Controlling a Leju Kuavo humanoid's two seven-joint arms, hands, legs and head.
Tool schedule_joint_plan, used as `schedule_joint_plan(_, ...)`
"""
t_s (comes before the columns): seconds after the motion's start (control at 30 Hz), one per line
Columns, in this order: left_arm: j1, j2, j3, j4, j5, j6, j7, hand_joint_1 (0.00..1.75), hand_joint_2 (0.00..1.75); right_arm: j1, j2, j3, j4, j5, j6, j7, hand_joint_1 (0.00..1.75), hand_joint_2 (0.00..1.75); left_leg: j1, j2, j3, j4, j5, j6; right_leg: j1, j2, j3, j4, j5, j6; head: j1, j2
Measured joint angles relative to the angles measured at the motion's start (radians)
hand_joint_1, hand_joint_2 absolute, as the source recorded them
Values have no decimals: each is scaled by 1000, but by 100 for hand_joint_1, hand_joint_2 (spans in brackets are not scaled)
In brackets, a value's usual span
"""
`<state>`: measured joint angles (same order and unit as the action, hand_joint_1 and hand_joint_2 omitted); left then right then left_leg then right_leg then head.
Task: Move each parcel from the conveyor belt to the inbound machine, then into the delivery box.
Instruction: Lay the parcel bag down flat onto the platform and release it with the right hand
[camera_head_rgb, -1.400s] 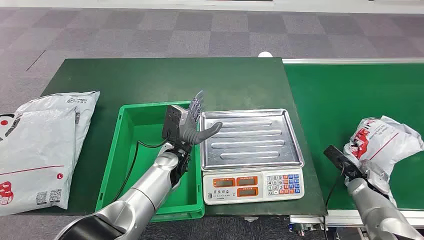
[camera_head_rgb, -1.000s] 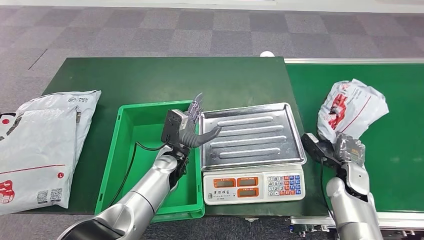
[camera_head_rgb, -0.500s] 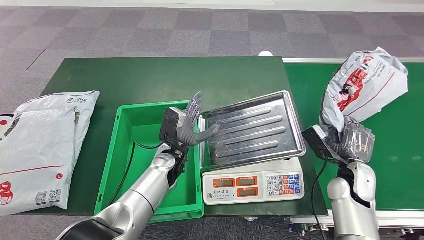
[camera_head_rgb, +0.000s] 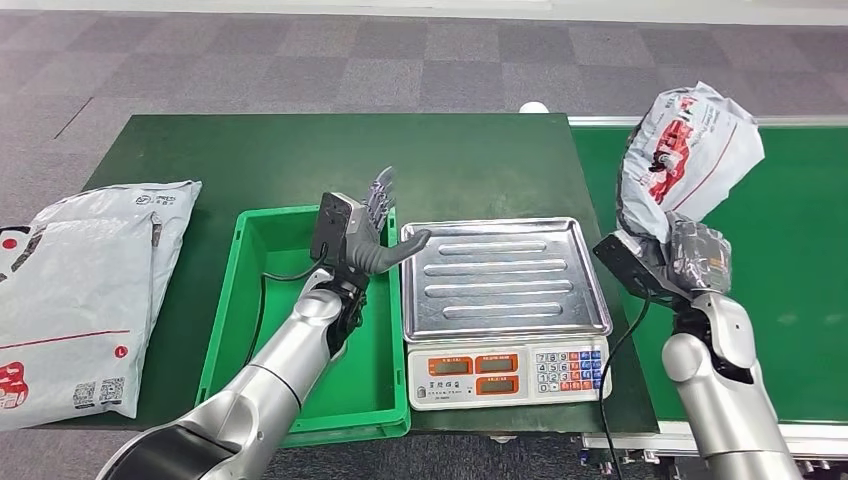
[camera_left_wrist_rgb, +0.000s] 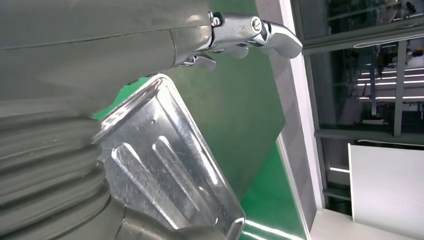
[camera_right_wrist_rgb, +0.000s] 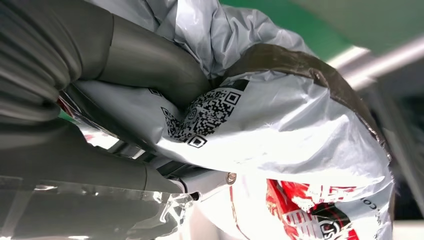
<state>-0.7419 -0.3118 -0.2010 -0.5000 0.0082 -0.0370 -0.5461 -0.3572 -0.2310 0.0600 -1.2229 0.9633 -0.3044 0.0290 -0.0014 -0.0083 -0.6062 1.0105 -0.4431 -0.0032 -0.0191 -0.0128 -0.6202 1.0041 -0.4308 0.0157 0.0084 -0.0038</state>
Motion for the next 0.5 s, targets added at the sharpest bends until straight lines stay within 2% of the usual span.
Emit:
schedule_joint_plan(0.1, -4, 6, 0, -8, 8, 3, 13, 0, 175, -16, -57, 0, 50, -6, 43, 35, 175, 175, -1, 0, 0, 0, 0, 0, -1, 0, 0, 0, 0, 0, 0, 0)
schedule_joint_plan(0.23, -8, 14, 0, -20, 15, 13, 22, 0, 175, -36, -106, -9, 124, -51, 53, -27, 175, 175, -1, 1, 0, 0, 0, 0, -1, 1, 0, 0, 0, 0, 0, 0)
schedule_joint_plan(0.37, -8, 22, 0, -28, 19, 21, 23, 0, 175, -49, -109, -11, 167, -62, 57, -61, 175, 175, -1, 2, 0, 0, 0, 0, -1, 2, 0, 0, 0, 0, 0, 0)
schedule_joint_plan(0.5, -8, 32, 0, -33, 33, 36, 22, 0, 175, -90, -78, 7, 204, -82, 68, -151, 175, 175, 0, 3, 0, -1, 0, 0, 0, 3, 0, 1, 0, 0, 0, 0)
